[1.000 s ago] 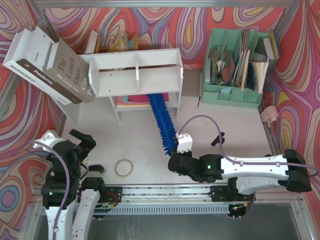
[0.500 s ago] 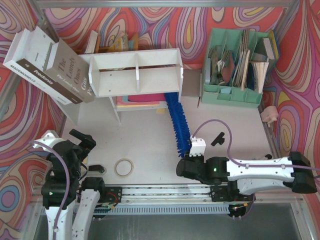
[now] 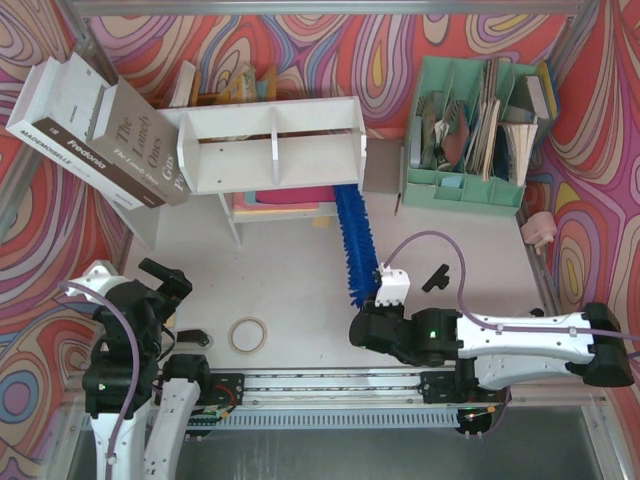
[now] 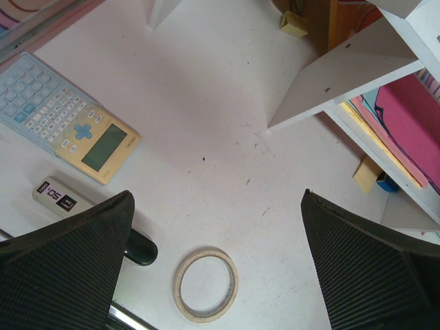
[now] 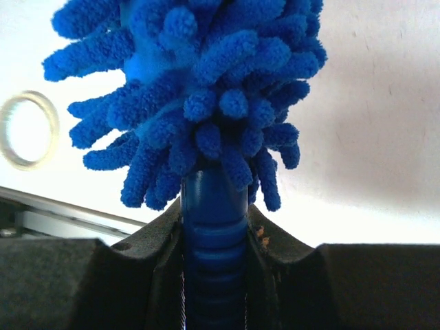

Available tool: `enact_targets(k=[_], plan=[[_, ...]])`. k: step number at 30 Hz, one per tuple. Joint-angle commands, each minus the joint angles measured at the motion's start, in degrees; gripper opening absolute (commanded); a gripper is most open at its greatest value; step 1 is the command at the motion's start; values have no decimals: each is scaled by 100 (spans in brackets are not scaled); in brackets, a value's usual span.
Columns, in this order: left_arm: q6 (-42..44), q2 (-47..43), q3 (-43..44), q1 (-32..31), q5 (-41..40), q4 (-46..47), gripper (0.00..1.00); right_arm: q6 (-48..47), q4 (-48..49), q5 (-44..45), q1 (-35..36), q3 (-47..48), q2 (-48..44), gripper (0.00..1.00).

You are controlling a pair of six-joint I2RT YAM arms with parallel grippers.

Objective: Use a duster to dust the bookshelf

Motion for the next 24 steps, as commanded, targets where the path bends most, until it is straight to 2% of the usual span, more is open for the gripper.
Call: enact_targets(k=[1,13,24], plan=[[58,-6,-89,28,4,78,98,-270,-144,905,-65,586,-156,0],[72,13,-98,28,24,93,98,-643,1312,163,-84,165,759,0],[62,-49,-98,23,-7,91,98,-1639,2376,-480,-82,751,1479,0]])
